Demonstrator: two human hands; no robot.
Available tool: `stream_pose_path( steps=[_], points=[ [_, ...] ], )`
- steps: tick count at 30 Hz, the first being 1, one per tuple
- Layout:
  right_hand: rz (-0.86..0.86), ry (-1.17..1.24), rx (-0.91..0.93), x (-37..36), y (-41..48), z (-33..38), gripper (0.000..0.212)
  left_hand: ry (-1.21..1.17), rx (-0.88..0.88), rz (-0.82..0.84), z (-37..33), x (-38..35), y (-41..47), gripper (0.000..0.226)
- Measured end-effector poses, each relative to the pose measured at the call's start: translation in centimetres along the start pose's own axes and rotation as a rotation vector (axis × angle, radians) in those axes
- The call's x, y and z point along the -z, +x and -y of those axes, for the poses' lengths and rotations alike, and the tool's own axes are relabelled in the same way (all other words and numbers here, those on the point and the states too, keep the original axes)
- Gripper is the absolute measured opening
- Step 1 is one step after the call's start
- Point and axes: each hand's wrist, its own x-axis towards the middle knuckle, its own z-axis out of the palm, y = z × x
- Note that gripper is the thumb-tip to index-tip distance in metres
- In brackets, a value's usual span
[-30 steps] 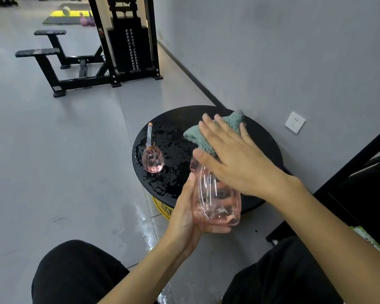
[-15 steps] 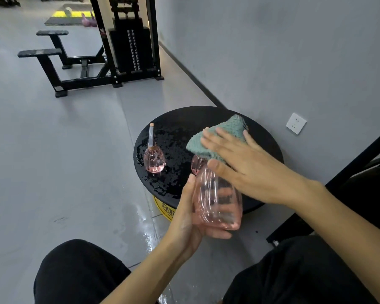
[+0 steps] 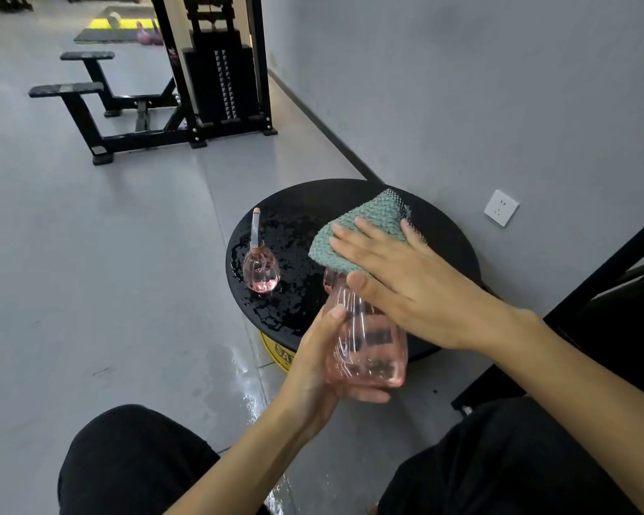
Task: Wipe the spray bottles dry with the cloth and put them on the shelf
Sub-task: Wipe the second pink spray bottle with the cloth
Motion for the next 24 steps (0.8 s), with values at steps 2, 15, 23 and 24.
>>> stream_pose_path(
  steps=[2, 15, 23, 24],
  points=[
    [-0.021, -0.028, 0.001, 0.3, 0.2, -0.5, 0.075, 0.005, -0.002, -0.002, 0.0, -0.1, 0.0, 0.083],
    [-0.038, -0.079, -0.032, 0.4, 0.7, 0.3, 0.077, 0.023, -0.023, 0.019, 0.1, -0.3, 0.2, 0.068],
    [-0.028, -0.041, -0.077, 0.0, 0.2, 0.9, 0.087, 0.018, -0.008, -0.01, 0.1, 0.0, 0.5, 0.077],
    [-0.015, -0.017, -0.075, 0.0, -0.2, 1.1, 0.087, 0.023, -0.011, -0.006, 0.1, 0.0, 0.5, 0.077]
  ],
)
